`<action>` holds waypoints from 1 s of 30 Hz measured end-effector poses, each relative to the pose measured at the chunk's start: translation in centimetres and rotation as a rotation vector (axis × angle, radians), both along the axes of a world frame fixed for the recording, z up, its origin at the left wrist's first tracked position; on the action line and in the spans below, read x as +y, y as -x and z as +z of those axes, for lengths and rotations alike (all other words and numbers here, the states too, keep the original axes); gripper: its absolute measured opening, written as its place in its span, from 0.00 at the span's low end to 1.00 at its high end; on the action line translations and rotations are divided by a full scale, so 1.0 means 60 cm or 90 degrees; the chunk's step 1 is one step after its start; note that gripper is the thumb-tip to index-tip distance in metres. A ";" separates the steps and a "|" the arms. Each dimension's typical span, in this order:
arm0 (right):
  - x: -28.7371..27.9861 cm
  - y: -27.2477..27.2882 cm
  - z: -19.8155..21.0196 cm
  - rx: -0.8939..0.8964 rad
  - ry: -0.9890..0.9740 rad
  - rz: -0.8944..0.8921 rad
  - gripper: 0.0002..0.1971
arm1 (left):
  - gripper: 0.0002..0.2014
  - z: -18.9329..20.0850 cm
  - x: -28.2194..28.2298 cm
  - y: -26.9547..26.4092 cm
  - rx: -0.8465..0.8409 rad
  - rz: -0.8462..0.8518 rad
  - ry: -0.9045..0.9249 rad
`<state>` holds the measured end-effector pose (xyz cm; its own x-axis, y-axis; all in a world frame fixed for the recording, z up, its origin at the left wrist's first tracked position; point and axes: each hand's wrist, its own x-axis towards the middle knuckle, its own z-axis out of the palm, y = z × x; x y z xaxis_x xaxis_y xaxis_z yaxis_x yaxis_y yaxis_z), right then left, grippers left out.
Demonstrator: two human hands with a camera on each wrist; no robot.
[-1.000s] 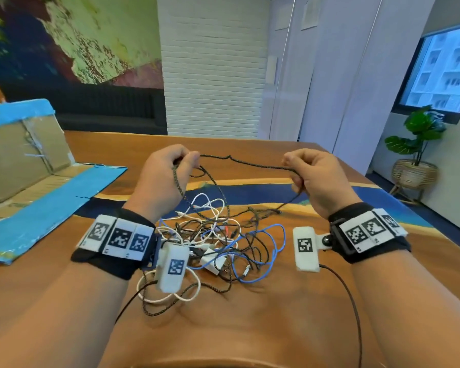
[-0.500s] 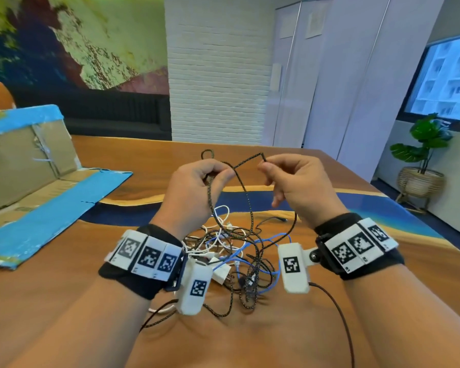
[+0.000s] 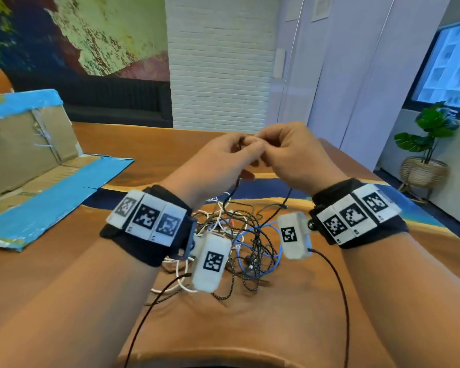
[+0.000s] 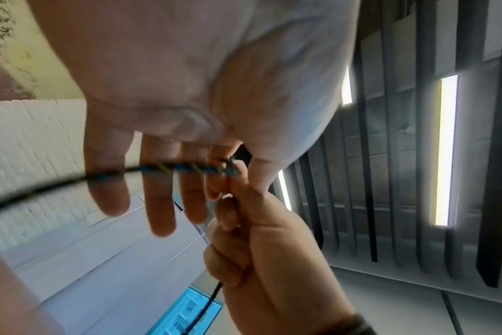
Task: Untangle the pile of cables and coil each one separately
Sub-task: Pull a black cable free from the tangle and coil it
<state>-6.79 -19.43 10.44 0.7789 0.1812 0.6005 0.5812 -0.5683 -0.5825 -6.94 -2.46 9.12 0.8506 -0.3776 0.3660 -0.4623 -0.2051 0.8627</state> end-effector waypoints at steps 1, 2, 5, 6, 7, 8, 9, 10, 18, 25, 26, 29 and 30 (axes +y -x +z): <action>0.003 0.000 0.006 -0.006 0.006 -0.009 0.14 | 0.12 0.004 -0.007 0.002 -0.028 0.002 -0.011; 0.001 0.000 0.010 -0.004 -0.002 -0.017 0.14 | 0.12 0.006 -0.009 0.000 -0.045 0.008 -0.009; -0.037 -0.006 0.009 0.040 -0.147 -0.017 0.08 | 0.13 0.017 0.020 -0.014 -0.017 0.076 0.104; -0.057 -0.009 0.006 0.051 -0.204 -0.026 0.08 | 0.13 0.024 0.038 -0.018 -0.003 0.107 0.169; -0.078 -0.011 0.001 0.063 -0.247 -0.039 0.07 | 0.13 0.033 0.057 -0.020 0.002 0.126 0.227; -0.095 -0.012 -0.003 0.075 -0.276 -0.048 0.07 | 0.12 0.040 0.073 -0.022 0.000 0.133 0.264; -0.107 -0.011 -0.008 0.089 -0.293 -0.051 0.07 | 0.11 0.045 0.083 -0.022 0.000 0.126 0.273; -0.110 -0.010 -0.012 0.103 -0.294 -0.043 0.07 | 0.09 0.047 0.085 -0.021 0.007 0.112 0.256; -0.035 0.009 0.008 0.110 -0.205 0.107 0.09 | 0.12 -0.009 0.000 0.006 0.099 -0.110 0.040; -0.140 -0.019 -0.061 0.203 -0.171 -0.017 0.09 | 0.15 0.029 0.119 -0.026 0.096 0.065 0.315; -0.152 -0.023 -0.072 0.216 -0.162 -0.045 0.10 | 0.15 0.035 0.132 -0.026 0.084 0.089 0.345; -0.166 -0.030 -0.077 0.210 -0.098 -0.113 0.09 | 0.14 0.038 0.142 -0.028 0.004 0.153 0.337; -0.163 -0.032 -0.071 0.194 -0.100 -0.132 0.09 | 0.14 0.038 0.138 -0.028 -0.026 0.173 0.313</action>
